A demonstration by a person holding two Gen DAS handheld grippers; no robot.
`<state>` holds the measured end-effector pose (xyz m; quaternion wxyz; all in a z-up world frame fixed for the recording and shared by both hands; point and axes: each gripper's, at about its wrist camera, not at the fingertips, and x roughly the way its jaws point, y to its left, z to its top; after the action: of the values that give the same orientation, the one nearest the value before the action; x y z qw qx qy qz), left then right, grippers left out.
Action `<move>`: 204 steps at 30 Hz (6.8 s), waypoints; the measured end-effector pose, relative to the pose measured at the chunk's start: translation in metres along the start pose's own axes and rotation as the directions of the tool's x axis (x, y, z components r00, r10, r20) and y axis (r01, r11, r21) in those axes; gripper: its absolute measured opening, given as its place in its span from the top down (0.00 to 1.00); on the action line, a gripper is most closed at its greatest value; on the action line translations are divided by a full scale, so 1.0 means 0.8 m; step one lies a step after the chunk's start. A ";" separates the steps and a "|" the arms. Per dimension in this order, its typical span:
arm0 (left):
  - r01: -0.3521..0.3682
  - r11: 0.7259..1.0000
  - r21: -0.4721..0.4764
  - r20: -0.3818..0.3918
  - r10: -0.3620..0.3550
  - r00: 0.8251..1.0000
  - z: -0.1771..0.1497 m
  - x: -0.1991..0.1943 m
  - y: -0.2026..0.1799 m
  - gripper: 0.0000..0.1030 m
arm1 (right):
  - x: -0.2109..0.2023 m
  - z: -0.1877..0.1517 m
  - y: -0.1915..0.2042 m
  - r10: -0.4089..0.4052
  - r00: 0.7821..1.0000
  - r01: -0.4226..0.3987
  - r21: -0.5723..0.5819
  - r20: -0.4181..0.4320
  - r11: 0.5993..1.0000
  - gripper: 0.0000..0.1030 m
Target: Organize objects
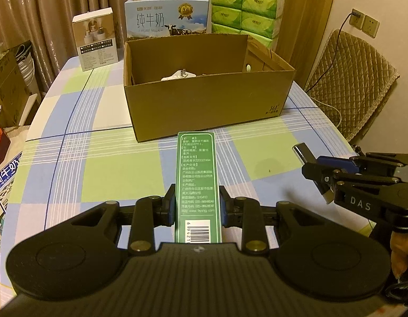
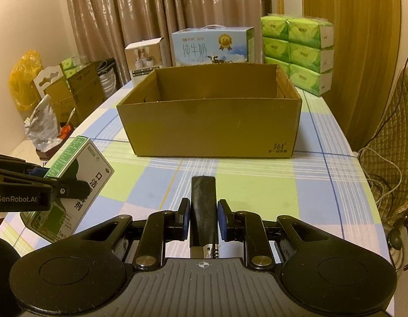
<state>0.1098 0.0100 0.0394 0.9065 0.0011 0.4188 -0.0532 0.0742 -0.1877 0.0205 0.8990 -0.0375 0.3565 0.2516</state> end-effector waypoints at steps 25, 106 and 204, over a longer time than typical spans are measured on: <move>0.022 0.999 0.038 0.023 -0.023 0.999 0.039 0.006 -0.010 0.76 | 0.002 0.050 -0.021 -0.006 1.000 0.007 -0.012 0.031 1.000 0.82; 0.020 1.000 -0.006 0.066 -0.020 0.998 0.301 0.183 0.040 0.63 | 0.191 0.273 -0.102 0.025 0.999 -0.023 0.060 -0.039 0.998 0.82; -0.089 0.977 -0.196 0.130 0.116 0.985 0.057 -0.119 -0.008 0.01 | -0.116 0.106 -0.047 0.035 0.999 -0.033 0.127 -0.009 0.991 0.02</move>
<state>0.0823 0.0108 0.1415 0.9312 -0.0671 0.3566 0.0338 0.0878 -0.2392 0.1403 0.8932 0.0244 0.3772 0.2434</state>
